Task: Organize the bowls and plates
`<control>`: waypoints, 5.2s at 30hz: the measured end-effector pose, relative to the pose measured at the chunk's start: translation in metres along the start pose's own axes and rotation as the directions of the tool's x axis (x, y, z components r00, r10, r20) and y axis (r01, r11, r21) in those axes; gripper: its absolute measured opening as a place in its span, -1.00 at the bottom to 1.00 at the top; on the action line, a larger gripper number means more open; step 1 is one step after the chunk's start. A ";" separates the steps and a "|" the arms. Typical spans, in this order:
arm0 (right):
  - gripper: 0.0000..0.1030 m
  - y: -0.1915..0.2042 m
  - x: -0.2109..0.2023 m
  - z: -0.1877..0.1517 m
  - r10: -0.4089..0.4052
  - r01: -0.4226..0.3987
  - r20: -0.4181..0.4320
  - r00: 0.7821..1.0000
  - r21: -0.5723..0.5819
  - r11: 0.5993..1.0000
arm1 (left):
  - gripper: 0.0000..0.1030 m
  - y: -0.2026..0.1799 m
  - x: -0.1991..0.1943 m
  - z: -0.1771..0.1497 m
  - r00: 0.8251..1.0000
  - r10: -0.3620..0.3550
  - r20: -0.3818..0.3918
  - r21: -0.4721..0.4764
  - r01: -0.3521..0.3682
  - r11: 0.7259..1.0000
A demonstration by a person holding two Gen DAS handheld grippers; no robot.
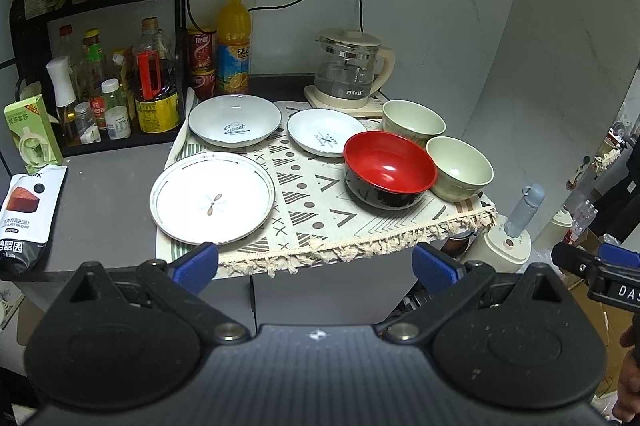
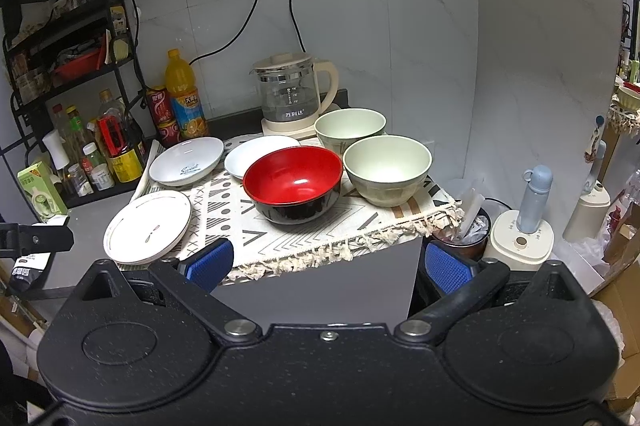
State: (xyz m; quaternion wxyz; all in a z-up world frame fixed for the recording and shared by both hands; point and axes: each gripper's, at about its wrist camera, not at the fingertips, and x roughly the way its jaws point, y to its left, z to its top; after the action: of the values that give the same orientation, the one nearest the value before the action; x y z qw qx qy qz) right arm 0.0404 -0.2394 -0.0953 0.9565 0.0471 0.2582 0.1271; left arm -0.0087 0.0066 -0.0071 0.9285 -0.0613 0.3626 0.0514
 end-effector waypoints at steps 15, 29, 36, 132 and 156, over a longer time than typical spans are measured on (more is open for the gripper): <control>1.00 -0.024 0.053 0.012 -0.044 0.045 -0.021 0.999 0.035 0.998 | 0.94 -0.025 0.070 0.035 0.997 -0.067 -0.023 -0.023 0.067 0.997; 0.67 -0.071 0.142 0.050 -0.075 0.090 -0.083 0.994 0.186 0.979 | 0.37 -0.066 0.186 0.100 0.972 -0.213 -0.098 0.014 0.215 0.976; 0.46 -0.089 0.183 0.067 -0.117 0.144 -0.115 0.986 0.267 0.953 | 0.25 -0.100 0.240 0.133 0.946 -0.289 -0.146 0.063 0.300 0.952; -0.75 -0.129 0.293 0.113 -0.102 0.201 -0.263 0.959 0.381 0.902 | -0.86 -0.186 0.390 0.208 0.874 -0.329 -0.357 0.078 0.379 0.922; -0.71 -0.046 0.270 0.123 0.073 0.002 -0.237 0.969 0.304 0.953 | -0.79 -0.077 0.321 0.191 0.928 -0.253 -0.275 -0.054 0.247 0.967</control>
State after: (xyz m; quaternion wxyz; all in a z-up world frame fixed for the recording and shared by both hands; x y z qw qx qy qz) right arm 0.3380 -0.2150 -0.1260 0.8962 0.1811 0.3902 0.1084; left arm 0.3640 -0.0246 -0.0800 0.8664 -0.1222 0.4786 -0.0730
